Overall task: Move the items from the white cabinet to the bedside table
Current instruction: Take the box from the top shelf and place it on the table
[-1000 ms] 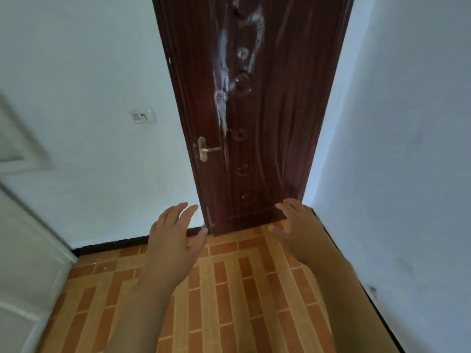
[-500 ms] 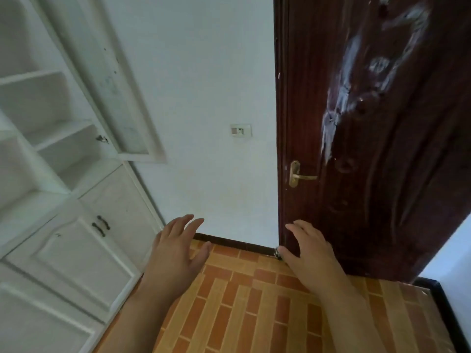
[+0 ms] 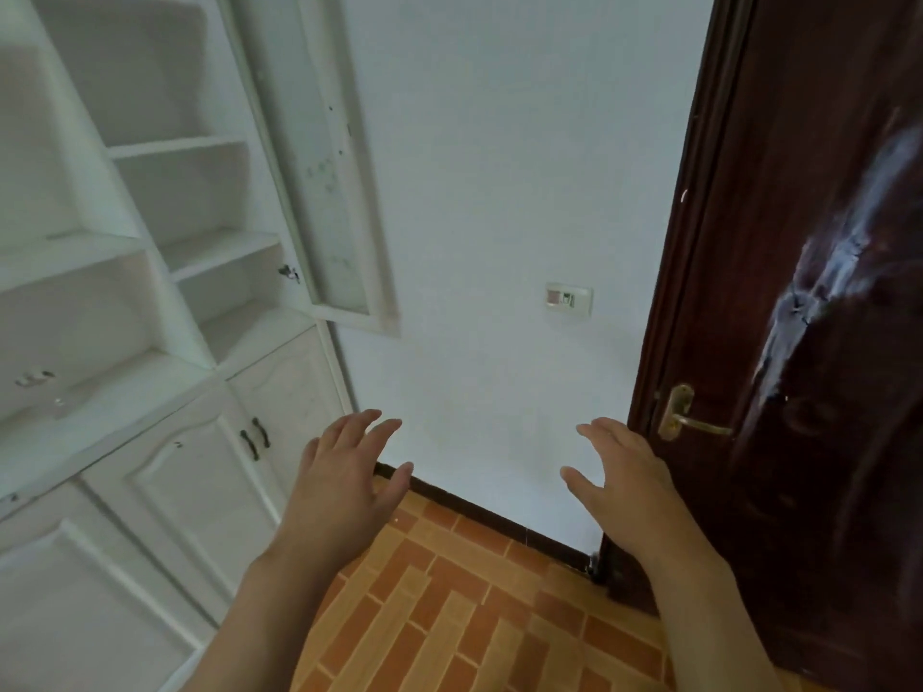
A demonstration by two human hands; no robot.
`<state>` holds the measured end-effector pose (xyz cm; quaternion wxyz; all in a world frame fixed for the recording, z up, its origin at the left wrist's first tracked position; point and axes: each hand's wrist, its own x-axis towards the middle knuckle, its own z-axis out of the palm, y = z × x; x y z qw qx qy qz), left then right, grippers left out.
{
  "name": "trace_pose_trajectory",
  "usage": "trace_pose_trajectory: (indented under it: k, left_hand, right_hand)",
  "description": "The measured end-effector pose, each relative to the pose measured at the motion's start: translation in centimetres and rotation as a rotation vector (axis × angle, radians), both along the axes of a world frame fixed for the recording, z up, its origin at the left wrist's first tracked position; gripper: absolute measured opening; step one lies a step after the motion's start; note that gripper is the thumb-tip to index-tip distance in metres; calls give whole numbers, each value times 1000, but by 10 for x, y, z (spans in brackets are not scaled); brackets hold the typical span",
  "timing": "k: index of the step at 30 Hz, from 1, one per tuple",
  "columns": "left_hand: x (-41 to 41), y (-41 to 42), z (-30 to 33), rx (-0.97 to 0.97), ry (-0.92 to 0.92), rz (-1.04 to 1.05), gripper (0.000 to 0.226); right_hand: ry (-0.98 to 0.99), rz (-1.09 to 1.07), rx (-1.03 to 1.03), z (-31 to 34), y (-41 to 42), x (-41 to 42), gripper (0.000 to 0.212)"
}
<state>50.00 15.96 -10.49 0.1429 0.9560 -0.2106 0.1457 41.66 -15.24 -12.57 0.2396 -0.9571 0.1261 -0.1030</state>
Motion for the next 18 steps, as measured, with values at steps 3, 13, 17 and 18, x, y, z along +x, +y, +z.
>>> trace_pose_trajectory:
  k: [3, 13, 17, 18]
  left_hand:
    - [42, 21, 1, 3, -5, 21, 58]
    - [197, 122, 29, -6, -14, 76, 69]
    - [253, 166, 35, 8, -23, 104, 67]
    - [264, 176, 36, 9, -25, 113, 67]
  right_hand:
    - [-14, 15, -82, 8, 19, 47, 62]
    - [-60, 116, -260, 47, 117, 228, 63]
    - [-78, 175, -276, 56, 162, 293, 66]
    - [-83, 185, -278, 59, 172, 306, 66]
